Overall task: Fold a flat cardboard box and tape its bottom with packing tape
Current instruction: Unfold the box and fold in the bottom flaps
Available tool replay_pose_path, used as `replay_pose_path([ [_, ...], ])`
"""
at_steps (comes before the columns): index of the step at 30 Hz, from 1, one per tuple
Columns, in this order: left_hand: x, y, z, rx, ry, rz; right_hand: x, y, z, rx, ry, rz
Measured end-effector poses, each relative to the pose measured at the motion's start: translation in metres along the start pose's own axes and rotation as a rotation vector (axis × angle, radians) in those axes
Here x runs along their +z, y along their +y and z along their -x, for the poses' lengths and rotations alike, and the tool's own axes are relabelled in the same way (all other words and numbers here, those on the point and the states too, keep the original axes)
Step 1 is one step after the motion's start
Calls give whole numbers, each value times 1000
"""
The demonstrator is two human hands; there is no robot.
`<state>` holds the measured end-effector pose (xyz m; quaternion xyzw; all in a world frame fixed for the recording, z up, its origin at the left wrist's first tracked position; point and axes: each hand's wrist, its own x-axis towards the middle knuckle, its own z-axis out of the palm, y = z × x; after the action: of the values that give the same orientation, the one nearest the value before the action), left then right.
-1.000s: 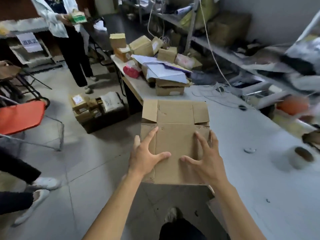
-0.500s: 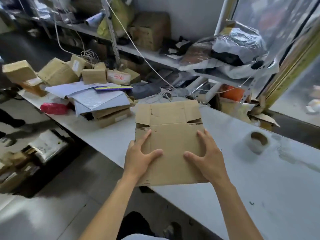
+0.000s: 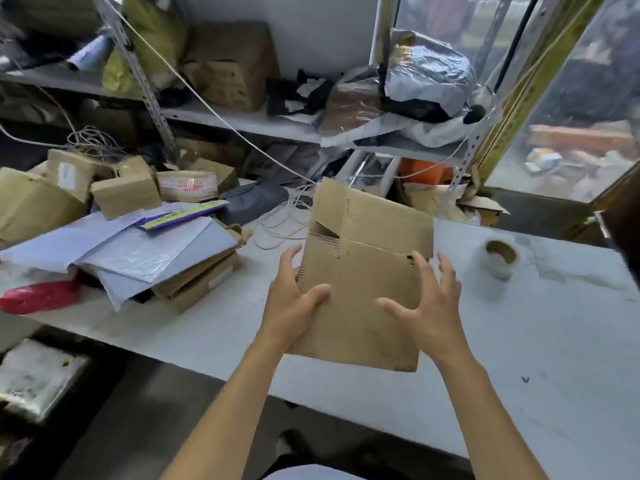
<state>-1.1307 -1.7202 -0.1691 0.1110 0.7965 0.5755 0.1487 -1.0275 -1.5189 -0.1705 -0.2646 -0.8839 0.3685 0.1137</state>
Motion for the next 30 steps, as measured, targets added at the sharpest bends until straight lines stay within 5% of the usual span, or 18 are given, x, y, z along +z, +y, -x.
replay_pose_path([
  [10, 3, 48, -60, 461, -313, -937, -17, -39, -48, 35, 193, -114],
  [17, 37, 31, -79, 507, -311, -1146, 1, 14, -64, 164, 149, -96],
  [21, 47, 15, -85, 464, -193, -1129, 11, 33, -69, 199, 115, -110],
  [24, 50, -2, -83, 485, 103, -1097, 9, 44, -71, 170, 97, -150],
  [26, 49, -11, -76, 370, 256, -961, 7, 52, -73, 159, 77, -191],
  [30, 48, -24, -64, 59, 184, -431, 3, 58, -72, 128, 22, -270],
])
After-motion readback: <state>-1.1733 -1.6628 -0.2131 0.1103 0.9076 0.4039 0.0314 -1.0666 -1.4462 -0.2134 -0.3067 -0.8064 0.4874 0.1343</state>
